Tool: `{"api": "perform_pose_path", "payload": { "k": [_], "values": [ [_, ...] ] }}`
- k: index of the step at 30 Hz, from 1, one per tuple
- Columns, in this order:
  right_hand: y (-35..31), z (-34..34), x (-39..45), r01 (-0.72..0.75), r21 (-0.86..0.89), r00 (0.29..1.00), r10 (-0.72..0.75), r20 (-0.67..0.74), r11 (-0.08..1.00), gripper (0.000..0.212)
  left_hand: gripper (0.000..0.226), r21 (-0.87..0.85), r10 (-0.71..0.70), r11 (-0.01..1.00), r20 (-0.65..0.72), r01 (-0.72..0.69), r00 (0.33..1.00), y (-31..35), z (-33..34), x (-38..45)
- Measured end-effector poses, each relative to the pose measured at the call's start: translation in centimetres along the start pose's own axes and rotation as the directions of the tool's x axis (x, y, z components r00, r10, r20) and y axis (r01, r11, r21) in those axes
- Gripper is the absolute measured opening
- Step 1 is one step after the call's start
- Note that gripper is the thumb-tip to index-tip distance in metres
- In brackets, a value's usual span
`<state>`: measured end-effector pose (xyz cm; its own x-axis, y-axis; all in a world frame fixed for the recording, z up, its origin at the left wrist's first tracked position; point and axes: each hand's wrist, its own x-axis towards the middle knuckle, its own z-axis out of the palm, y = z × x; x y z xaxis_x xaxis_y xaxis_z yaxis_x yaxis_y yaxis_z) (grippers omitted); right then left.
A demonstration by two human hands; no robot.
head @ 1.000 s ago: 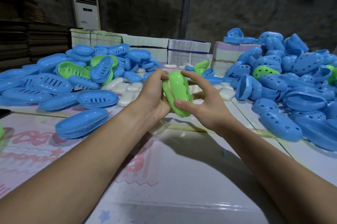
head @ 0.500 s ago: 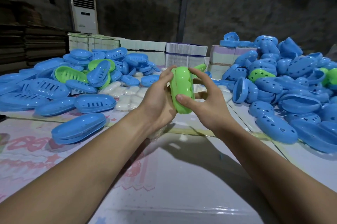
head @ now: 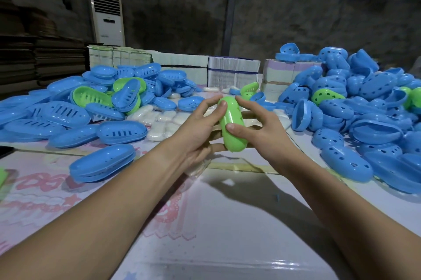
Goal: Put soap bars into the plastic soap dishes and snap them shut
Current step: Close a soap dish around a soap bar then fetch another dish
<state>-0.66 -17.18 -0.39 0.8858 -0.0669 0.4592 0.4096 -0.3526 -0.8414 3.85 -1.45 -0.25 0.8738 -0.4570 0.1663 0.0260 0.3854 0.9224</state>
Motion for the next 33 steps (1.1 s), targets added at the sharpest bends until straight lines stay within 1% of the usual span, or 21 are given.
{"api": "perform_pose_path", "payload": {
  "k": [3,6,8,10,12,16,21,24,26,28,30,33],
  "values": [
    [-0.2,0.0,-0.1,0.027,0.015,1.0,-0.027,0.0,1.0,0.065,0.025,0.015,0.042,0.999,-0.013,-0.042,0.999,0.0,0.3,0.1],
    [-0.3,0.1,-0.1,0.025,0.051,1.0,-0.024,-0.018,0.998,0.062,0.028,-0.027,0.019,0.999,0.008,-0.019,1.0,0.2,0.4,0.2],
    [-0.6,-0.1,0.0,-0.008,0.148,0.999,0.013,-0.033,0.989,0.062,0.034,-0.039,0.006,0.999,0.044,-0.005,0.999,0.2,0.3,0.3],
    [-0.7,-0.3,0.0,-0.037,0.238,0.998,0.046,-0.033,0.97,0.066,0.045,-0.014,0.025,1.0,0.084,-0.024,0.996,0.1,0.1,0.4],
    [-0.6,-0.4,-0.1,-0.04,0.255,0.999,0.048,-0.025,0.966,0.066,0.052,-0.01,0.044,0.999,0.104,-0.043,0.994,0.0,-0.1,0.3],
    [-0.2,0.1,-0.1,-0.035,0.227,0.999,0.04,-0.017,0.973,0.06,0.052,0.001,0.057,0.998,0.108,-0.057,0.992,0.2,-0.4,0.1],
    [-0.1,0.0,0.1,-0.023,0.216,1.0,0.024,-0.004,0.976,0.067,0.051,-0.002,0.081,0.997,0.109,-0.082,0.991,0.4,-0.4,0.1],
    [0.3,-0.3,0.1,-0.052,0.184,0.998,0.047,0.031,0.981,0.063,0.053,0.031,0.068,0.997,0.107,-0.072,0.992,0.1,-0.3,0.2],
    [0.4,-0.4,0.2,-0.071,0.155,0.997,0.065,0.046,0.985,0.064,0.052,0.038,0.052,0.998,0.112,-0.056,0.992,-0.2,-0.1,0.3],
    [0.4,-0.6,0.3,-0.048,0.123,0.999,0.049,-0.004,0.991,0.061,0.049,0.081,0.031,0.996,0.116,-0.04,0.993,-0.5,0.0,0.6],
    [0.1,-1.2,0.3,-0.006,0.027,0.995,0.009,-0.103,1.0,0.054,0.041,0.141,0.013,0.99,0.079,-0.024,0.997,-0.5,0.2,0.7],
    [-0.3,-3.3,0.0,-0.058,-0.131,0.979,0.031,-0.202,0.99,0.048,0.031,0.138,0.025,0.99,-0.022,-0.022,0.999,-0.2,-0.1,1.1]
  ]
}}
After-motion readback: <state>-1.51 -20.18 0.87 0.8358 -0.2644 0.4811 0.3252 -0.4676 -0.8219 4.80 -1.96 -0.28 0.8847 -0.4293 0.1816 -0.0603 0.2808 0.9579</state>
